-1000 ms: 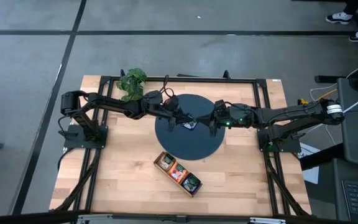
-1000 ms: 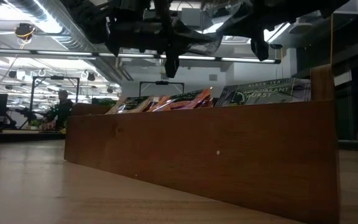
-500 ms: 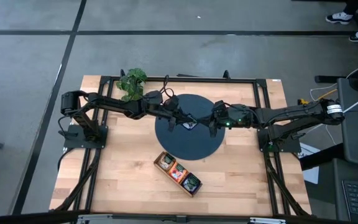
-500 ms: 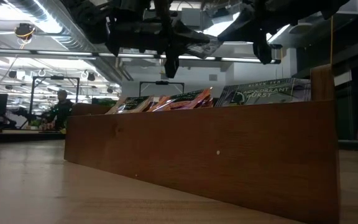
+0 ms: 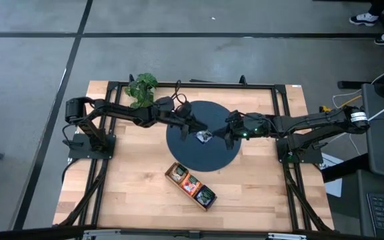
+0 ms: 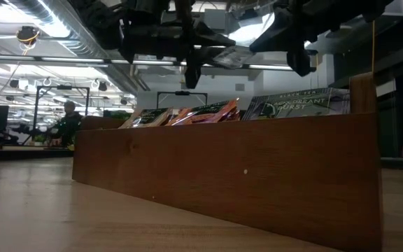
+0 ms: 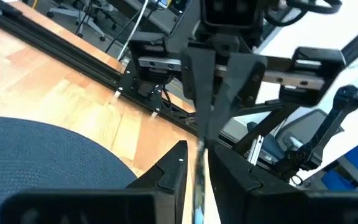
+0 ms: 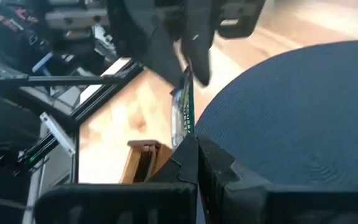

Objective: Pick & Place Tea
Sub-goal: Put the violet tea bag into the right section of the wooden organizer

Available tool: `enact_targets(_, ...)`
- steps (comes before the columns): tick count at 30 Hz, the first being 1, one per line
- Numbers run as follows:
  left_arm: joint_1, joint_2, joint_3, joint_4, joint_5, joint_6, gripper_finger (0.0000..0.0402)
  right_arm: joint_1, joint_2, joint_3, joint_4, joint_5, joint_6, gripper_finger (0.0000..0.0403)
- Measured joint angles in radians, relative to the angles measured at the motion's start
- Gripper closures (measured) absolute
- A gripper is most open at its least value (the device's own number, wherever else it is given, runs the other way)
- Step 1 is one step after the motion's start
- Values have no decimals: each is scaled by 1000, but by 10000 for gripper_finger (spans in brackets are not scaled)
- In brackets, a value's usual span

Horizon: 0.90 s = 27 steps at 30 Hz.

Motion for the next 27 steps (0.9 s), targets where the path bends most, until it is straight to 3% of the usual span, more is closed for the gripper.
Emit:
enact_targets(11, 72, 0, 0, 0, 29, -27, 264, 37, 0, 0, -63, -82, 121, 402)
enact_targets(18, 116, 0, 0, -35, 63, -19, 245, 133, 0, 0, -62, -77, 277, 403)
enact_targets(27, 141, 0, -1, -203, 110, 25, 247, 315, 28, 27, -78, 103, 556, 403)
